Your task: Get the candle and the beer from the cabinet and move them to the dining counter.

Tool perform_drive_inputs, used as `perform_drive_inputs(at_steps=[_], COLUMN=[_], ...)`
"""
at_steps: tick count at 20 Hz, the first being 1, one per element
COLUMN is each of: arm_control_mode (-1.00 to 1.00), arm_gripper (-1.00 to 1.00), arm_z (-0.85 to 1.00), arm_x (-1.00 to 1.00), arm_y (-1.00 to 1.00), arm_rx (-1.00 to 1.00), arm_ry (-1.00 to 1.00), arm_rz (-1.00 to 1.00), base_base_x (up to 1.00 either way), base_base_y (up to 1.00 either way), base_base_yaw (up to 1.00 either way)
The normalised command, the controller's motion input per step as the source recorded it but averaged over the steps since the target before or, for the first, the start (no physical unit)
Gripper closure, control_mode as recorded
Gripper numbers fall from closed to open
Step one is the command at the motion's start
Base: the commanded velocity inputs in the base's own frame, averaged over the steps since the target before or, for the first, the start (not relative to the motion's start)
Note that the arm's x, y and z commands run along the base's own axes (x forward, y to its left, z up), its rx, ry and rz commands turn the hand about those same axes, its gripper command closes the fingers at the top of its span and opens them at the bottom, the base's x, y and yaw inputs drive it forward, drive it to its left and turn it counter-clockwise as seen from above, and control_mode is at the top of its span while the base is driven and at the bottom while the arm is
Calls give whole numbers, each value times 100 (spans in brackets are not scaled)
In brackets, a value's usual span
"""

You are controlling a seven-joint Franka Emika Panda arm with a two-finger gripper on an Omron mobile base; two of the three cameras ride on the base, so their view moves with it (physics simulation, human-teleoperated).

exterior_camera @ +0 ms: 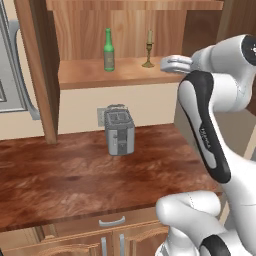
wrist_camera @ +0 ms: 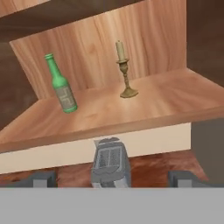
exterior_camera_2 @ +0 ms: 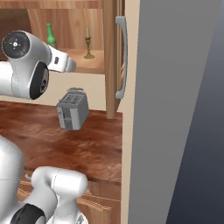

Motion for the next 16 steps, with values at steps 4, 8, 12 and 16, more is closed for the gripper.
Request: perform_drive_inputs(at_steps=[4, 8, 12, 16], arm_control_mode=[-100, -100, -100, -100], arm_gripper=[-100, -100, -100, -100], arm_z=[-1, 0, 0, 0], arm_x=[46, 40, 35, 35], arm_y=[-3, -4, 0, 0], arm_rx=[-7, -7, -6, -4], arm_ry=[-7, -6, -1, 0], arm_rz=[0, -1, -5, -8], base_base_x=[0, 0, 0, 0], base_base_y=[0, 0, 0, 0], base_base_yaw=[0, 0, 0, 0])
